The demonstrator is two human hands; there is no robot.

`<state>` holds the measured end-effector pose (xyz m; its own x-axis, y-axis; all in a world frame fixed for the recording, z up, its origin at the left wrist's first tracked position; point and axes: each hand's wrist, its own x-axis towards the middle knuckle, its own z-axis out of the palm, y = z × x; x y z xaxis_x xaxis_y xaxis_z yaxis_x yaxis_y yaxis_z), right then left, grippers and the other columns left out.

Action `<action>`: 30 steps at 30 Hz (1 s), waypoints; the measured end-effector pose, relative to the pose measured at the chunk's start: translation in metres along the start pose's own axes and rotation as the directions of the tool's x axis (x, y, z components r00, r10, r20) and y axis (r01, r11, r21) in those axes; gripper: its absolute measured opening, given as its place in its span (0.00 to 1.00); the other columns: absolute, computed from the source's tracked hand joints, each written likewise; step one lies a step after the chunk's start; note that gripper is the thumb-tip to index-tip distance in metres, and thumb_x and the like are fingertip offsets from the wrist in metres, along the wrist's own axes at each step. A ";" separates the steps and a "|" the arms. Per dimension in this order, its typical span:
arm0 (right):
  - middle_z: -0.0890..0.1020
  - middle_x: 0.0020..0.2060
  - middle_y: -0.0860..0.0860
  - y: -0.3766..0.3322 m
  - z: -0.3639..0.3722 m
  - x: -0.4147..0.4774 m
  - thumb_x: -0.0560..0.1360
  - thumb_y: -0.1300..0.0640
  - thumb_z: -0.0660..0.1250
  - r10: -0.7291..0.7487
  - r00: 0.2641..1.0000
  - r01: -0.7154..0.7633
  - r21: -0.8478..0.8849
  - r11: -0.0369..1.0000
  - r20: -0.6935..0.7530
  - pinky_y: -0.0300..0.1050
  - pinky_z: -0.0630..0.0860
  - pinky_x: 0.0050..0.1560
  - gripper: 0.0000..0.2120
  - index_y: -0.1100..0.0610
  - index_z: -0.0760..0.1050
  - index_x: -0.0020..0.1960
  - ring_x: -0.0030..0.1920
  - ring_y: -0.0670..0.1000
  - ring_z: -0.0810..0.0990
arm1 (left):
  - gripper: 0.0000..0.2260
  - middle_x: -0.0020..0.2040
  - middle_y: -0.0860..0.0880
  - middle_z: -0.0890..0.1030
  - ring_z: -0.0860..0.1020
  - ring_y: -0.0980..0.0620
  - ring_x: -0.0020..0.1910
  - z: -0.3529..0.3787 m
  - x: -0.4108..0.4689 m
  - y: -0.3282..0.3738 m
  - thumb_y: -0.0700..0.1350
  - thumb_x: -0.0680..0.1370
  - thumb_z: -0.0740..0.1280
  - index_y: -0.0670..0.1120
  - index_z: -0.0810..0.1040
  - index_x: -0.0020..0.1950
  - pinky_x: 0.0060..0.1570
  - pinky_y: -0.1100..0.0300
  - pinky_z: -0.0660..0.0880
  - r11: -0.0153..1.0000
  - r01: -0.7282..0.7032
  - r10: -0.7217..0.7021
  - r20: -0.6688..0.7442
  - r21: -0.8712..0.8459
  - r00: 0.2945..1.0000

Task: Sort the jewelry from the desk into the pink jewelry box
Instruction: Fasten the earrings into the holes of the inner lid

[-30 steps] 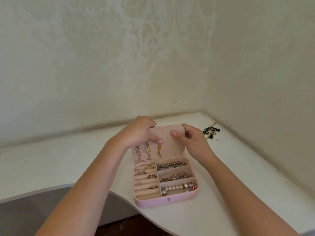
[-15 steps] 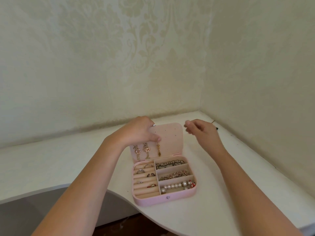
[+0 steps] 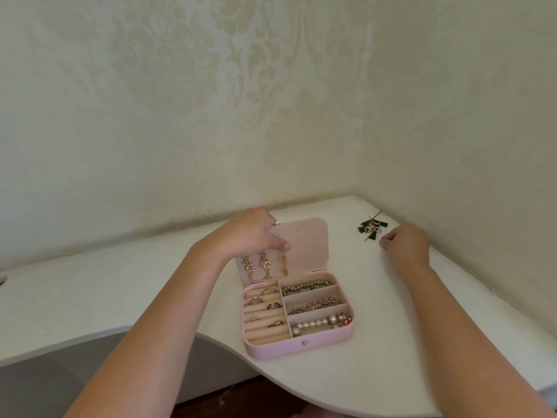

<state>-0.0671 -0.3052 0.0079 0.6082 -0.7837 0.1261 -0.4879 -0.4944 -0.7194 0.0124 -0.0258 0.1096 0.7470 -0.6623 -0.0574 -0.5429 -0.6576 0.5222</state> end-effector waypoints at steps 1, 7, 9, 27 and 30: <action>0.83 0.46 0.62 0.000 0.000 0.000 0.72 0.67 0.67 0.013 1.000 -0.013 -0.009 1.000 -0.003 0.45 0.73 0.43 0.05 0.68 0.81 0.45 0.48 0.60 0.80 | 0.19 0.37 0.37 0.80 0.75 0.50 0.31 0.001 0.001 -0.001 0.50 0.71 0.73 0.33 0.78 0.46 0.35 0.59 0.68 1.000 0.000 0.000 -0.006 -0.015 1.000; 0.82 0.46 0.61 -0.003 -0.003 0.003 0.73 0.66 0.67 0.065 0.996 -0.056 -0.157 0.986 0.058 0.42 0.70 0.35 0.07 0.67 0.79 0.49 0.48 0.60 0.80 | 0.06 0.40 0.53 0.82 0.78 0.55 0.39 0.009 0.001 -0.007 0.52 0.74 0.69 0.50 0.80 0.42 0.41 0.57 0.73 0.981 -0.169 0.144 -0.223 -0.096 0.964; 0.79 0.38 0.58 -0.006 -0.005 0.002 0.75 0.66 0.65 0.076 0.993 -0.054 -0.220 0.974 0.094 0.41 0.63 0.30 0.04 0.66 0.77 0.43 0.45 0.59 0.78 | 0.03 0.42 0.53 0.82 0.78 0.57 0.41 0.011 0.001 -0.007 0.46 0.75 0.69 0.54 0.79 0.42 0.45 0.61 0.73 0.932 -0.260 0.162 -0.352 -0.251 0.922; 0.79 0.35 0.46 -0.049 -0.002 -0.039 0.76 0.62 0.64 -0.310 0.946 0.310 0.555 0.772 -0.096 0.34 0.71 0.38 0.07 0.54 0.79 0.44 0.36 0.44 0.76 | 0.37 0.62 0.50 0.72 0.67 0.48 0.64 0.022 -0.001 -0.021 0.63 0.61 0.75 0.51 0.70 0.66 0.67 0.47 0.58 0.857 -0.070 0.272 -0.331 0.511 0.903; 0.81 0.35 0.49 -0.056 -0.002 -0.044 0.76 0.62 0.66 -0.300 0.951 0.275 0.664 0.696 -0.079 0.31 0.74 0.39 0.07 0.52 0.78 0.42 0.35 0.43 0.79 | 0.44 0.64 0.49 0.70 0.65 0.46 0.65 0.036 0.001 -0.029 0.65 0.60 0.74 0.50 0.64 0.71 0.67 0.50 0.59 0.876 -0.002 0.203 -0.365 0.482 0.909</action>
<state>-0.0676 -0.2438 0.0437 0.6755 -0.6261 0.3895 0.2431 -0.3097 -0.9192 0.0149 -0.0204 0.0640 0.7084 -0.6045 0.3643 -0.6623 -0.7477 0.0470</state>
